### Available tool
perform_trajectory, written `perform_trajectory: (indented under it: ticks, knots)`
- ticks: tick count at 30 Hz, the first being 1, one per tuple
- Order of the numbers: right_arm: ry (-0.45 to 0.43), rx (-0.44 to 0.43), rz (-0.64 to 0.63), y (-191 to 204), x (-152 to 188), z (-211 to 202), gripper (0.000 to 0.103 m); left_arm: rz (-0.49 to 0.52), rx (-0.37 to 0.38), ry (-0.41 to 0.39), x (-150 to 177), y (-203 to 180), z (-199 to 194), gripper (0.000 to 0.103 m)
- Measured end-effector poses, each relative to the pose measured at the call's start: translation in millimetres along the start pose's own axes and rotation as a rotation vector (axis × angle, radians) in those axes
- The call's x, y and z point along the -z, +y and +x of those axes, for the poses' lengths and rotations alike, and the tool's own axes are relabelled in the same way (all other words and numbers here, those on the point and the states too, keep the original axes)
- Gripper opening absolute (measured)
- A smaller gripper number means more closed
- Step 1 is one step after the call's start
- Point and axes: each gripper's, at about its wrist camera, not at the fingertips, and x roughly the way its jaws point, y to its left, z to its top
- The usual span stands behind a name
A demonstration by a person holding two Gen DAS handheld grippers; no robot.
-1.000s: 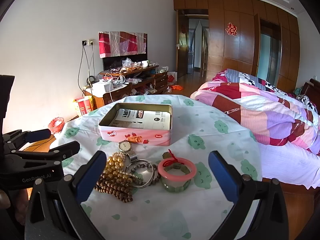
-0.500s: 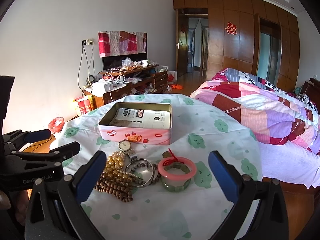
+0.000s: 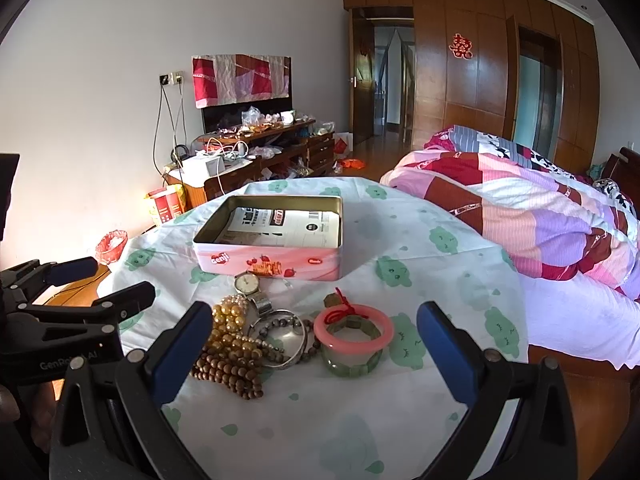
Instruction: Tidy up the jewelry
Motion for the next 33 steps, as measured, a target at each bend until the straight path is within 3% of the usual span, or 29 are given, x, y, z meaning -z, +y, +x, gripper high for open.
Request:
perform_trajectory:
  ticks: [33]
  knots:
    - [0.016, -0.001, 0.014, -4.0, 2.2, 4.0, 0.103, 0.011, -0.003, 0.012, -0.5, 0.3, 2.0, 0.086]
